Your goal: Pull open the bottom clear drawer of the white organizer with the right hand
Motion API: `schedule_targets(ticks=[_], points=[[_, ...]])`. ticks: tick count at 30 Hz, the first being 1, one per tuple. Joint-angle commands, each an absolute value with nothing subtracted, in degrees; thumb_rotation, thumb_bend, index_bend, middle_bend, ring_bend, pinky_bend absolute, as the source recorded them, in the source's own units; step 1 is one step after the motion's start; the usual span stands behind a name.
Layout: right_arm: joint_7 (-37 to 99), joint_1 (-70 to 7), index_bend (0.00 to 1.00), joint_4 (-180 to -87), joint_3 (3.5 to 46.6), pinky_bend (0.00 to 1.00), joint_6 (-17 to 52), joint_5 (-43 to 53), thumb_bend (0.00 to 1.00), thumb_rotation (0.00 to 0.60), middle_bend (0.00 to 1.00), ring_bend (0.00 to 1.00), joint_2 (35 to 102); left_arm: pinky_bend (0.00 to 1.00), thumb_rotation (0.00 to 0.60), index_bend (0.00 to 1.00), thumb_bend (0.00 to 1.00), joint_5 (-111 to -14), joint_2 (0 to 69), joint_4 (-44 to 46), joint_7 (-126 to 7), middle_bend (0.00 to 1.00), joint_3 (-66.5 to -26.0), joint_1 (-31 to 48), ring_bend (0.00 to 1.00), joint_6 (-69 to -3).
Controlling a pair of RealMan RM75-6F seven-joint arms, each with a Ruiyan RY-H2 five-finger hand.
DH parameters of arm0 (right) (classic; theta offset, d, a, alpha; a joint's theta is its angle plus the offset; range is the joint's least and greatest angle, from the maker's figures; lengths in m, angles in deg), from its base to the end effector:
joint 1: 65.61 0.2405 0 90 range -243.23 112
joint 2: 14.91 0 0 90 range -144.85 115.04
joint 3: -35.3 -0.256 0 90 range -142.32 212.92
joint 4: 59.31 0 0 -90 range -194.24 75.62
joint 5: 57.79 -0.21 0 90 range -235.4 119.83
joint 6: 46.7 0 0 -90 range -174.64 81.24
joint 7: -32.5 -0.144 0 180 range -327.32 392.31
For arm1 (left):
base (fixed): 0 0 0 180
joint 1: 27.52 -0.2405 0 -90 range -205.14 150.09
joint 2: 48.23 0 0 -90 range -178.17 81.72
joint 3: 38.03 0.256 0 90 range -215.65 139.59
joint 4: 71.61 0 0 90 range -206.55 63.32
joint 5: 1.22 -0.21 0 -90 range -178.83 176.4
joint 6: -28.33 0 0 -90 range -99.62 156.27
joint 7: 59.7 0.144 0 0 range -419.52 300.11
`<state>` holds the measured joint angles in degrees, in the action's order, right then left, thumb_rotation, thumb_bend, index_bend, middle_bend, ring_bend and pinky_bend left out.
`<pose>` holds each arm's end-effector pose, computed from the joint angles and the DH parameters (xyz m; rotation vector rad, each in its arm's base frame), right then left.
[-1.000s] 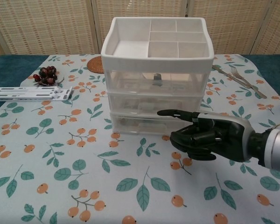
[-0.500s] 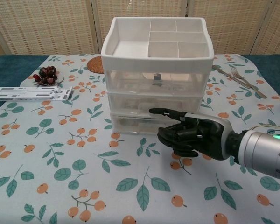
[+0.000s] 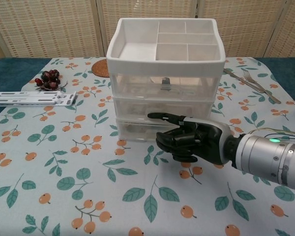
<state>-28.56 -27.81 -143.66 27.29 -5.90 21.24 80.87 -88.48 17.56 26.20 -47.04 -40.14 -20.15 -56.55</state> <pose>-0.1331 -0.2747 -0.0885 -1.3041 2.5418 -1.2903 -0.2789 0.1887 0.1386 -1.4788 -0.8008 -0.8717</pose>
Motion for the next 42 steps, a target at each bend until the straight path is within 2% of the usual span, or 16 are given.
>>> schedule_targets(ticks=[1, 10, 28, 42], points=[[-28.3, -27.5, 0.02, -143.3, 27.1, 0.95, -6.2, 21.1, 0.57, 0.6, 0.74, 0.95, 81.1, 0.09, 0.6, 0.02, 0.2, -88.5, 17.6, 26.2, -47.0, 0.0, -40.1, -20.2, 0.05, -56.6], [-28.0, -27.4, 0.02, -143.0, 27.2, 0.95, -6.6, 21.2, 0.57, 0.6, 0.75, 0.95, 81.2, 0.09, 0.6, 0.03, 0.2, -88.4, 17.4, 26.5, -46.6, 0.0, -40.1, -20.3, 0.05, -56.5], [-29.0, -27.0, 0.18, -142.9, 28.0, 0.95, -7.2, 22.5, 0.57, 0.6, 0.75, 0.95, 81.0, 0.09, 0.6, 0.03, 0.2, -88.0, 17.2, 27.3, -45.8, 0.0, -40.2, -20.1, 0.05, -56.0], [-28.0, -27.9, 0.18, -144.2, 29.5, 0.95, -5.5, 23.4, 0.57, 0.6, 0.75, 0.95, 80.8, 0.09, 0.6, 0.02, 0.2, -88.0, 17.4, 27.1, -45.9, 0.0, -40.1, -20.1, 0.05, -56.0]])
